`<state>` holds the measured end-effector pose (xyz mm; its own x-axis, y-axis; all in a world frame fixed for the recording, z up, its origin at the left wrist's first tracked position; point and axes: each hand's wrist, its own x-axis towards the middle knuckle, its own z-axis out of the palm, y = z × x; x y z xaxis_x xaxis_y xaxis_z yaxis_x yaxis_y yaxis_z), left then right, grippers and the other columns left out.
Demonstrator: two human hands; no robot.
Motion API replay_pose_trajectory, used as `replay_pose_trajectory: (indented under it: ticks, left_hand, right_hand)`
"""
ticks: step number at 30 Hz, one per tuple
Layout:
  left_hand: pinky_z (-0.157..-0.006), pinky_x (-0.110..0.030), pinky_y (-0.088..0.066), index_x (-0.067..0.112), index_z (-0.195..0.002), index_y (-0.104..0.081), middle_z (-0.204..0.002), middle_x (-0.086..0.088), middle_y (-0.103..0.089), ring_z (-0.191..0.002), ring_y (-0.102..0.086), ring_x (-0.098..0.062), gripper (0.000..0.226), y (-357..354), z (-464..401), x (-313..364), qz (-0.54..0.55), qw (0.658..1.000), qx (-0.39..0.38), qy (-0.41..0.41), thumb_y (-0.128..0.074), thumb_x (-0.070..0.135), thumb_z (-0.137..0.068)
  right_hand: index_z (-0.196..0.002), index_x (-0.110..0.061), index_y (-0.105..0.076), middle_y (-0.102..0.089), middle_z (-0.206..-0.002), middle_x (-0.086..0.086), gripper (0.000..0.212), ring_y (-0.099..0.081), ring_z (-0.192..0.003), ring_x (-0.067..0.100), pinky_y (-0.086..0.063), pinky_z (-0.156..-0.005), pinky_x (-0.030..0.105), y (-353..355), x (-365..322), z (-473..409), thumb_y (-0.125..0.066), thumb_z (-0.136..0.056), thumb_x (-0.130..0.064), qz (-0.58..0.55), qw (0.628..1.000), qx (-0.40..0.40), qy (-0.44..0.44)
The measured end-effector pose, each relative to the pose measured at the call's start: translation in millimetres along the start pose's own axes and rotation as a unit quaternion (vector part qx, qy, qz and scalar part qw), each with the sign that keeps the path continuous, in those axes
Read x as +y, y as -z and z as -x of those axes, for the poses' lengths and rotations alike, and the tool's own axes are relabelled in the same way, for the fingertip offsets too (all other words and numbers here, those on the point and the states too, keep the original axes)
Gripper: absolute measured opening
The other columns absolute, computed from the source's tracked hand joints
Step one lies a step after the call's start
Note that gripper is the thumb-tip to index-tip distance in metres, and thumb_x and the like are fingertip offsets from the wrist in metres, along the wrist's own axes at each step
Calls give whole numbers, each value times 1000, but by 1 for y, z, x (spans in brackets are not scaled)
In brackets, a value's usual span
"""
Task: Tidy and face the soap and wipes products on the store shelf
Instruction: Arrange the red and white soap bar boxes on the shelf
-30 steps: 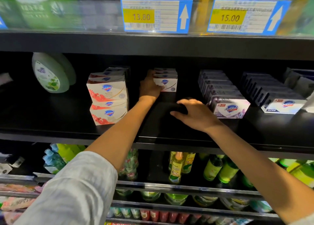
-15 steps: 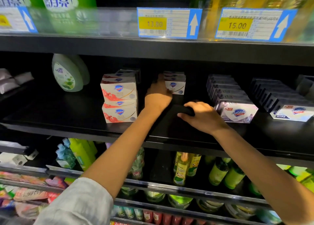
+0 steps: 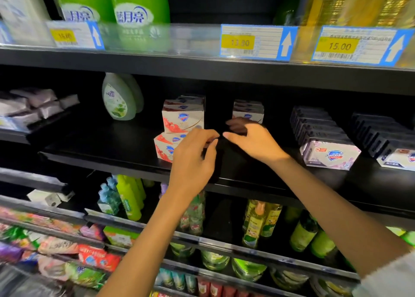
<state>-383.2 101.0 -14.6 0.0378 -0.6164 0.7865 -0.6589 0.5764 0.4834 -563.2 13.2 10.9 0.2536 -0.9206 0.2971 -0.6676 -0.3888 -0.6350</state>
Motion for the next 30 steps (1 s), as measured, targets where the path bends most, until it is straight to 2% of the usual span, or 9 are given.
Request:
replay_pose_trajectory:
  ticks: [3,6,10,13,15,18,20,25,30]
  left_hand:
    - [-88,-25,-48,7,-112,-70,-105,-2,-69,-98,-63,-16,20,8,8,-4,6,999,31,-28,-60,2,-96]
    - [-87,-31,-47,5,-112,-67,-109,-6,-64,-104,-58,-23,25,24,13,-18,-25,995,99,17,-56,3,-90]
    - [-100,-25,-39,9,-132,-57,-131,-9,-51,-124,-47,-24,52,46,7,-49,-57,985,75,147,-61,1,-81]
    - [-96,-6,-36,14,-151,-41,-146,-1,-46,-131,-46,-8,77,55,-4,-62,37,967,5,253,-71,-4,-83]
    - [-92,-9,-42,19,-155,-37,-143,5,-50,-126,-52,-5,84,59,-10,-66,88,948,-34,303,-74,-4,-83]
    - [-99,-33,-57,21,-151,-41,-133,6,-64,-113,-67,-8,82,62,-13,-73,156,924,-59,344,-75,-6,-81]
    - [-100,-40,-58,20,-148,-44,-126,6,-69,-110,-70,-7,78,63,-12,-76,176,917,-70,351,-76,-7,-82]
    - [-94,-30,-60,20,-135,-57,-118,9,-73,-105,-70,-2,63,66,-9,-78,155,929,-95,323,-86,5,-81]
    - [-85,-22,-59,23,-130,-59,-118,9,-71,-105,-68,-1,58,66,-6,-79,124,944,-81,293,-89,15,-81]
  right_hand:
    - [-139,-24,-62,-69,-129,-1,47,-65,-119,13,-52,-102,29,-14,-21,-17,-73,-96,-40,-71,997,20,8]
    - [-141,-24,-59,-67,-127,-3,52,-65,-111,12,-52,-93,26,-26,-38,-33,-75,-94,-40,-92,995,25,4]
    - [-141,-25,-57,-64,-116,-12,58,-63,-101,6,-48,-78,14,-41,-55,-45,-81,-90,-38,-116,992,40,-6]
    - [-139,-24,-57,-64,-111,-15,61,-63,-93,-2,-52,-76,13,-50,-57,-47,-85,-86,-33,-138,988,63,-7]
    - [-136,-23,-59,-65,-106,-17,59,-65,-90,-4,-55,-74,12,-53,-56,-45,-87,-84,-29,-153,985,78,-8]
    - [-131,-23,-59,-65,-100,-18,56,-67,-90,-3,-55,-70,10,-54,-56,-42,-89,-83,-26,-159,982,98,-3]
    - [-128,-24,-58,-66,-99,-17,56,-69,-91,-1,-56,-68,11,-55,-58,-40,-90,-81,-26,-163,981,104,-2]
    - [-132,-22,-58,-72,-113,-6,60,-71,-96,4,-59,-72,15,-57,-58,-35,-89,-82,-25,-175,980,95,1]
    - [-124,-19,-67,-72,-105,-13,44,-70,-93,-3,-61,-76,17,-52,-57,-23,-86,-85,-22,-209,972,104,-3]
